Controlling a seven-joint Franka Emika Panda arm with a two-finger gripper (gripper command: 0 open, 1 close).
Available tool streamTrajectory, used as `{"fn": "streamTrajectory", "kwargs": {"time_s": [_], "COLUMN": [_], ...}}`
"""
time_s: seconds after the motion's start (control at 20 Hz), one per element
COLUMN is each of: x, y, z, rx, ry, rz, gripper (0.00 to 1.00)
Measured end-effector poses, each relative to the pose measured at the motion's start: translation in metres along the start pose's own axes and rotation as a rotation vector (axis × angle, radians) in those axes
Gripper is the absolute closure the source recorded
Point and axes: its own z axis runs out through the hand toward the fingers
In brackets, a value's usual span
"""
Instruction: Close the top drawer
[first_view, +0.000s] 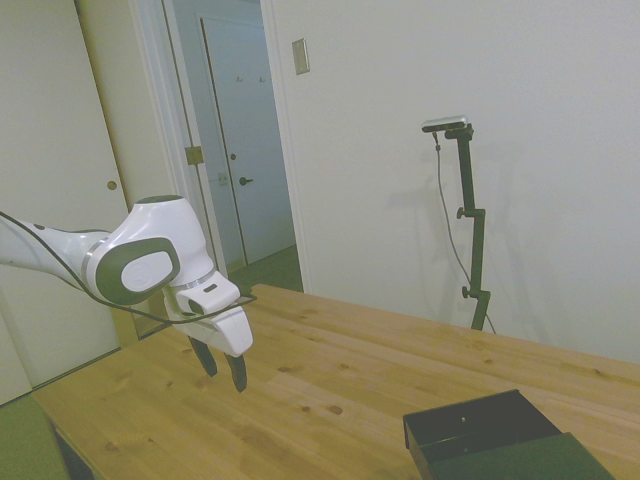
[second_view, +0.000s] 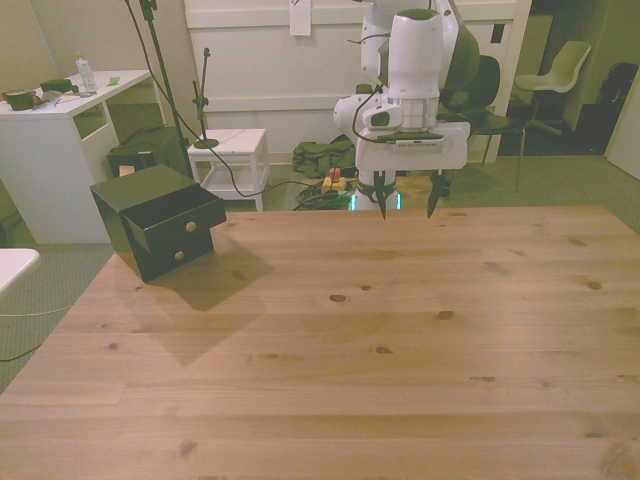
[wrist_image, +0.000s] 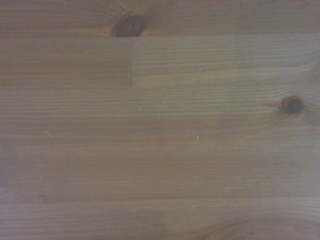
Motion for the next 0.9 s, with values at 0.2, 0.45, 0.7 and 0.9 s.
{"fn": "streamTrajectory", "kwargs": {"time_s": [0.2,0.45,0.7,0.9], "x": [0.010,0.060,0.119,0.152], "y": [0.004,0.004,-0.012,-0.035], "z": [0.000,-0.003,0.004,0.009], "rx": [-0.011,-0.030,-0.050,-0.039], "ry": [-0.003,0.030,0.086,0.147], "rz": [0.037,0.153,0.290,0.412], "gripper": [0.00,0.00,0.00,0.00]}}
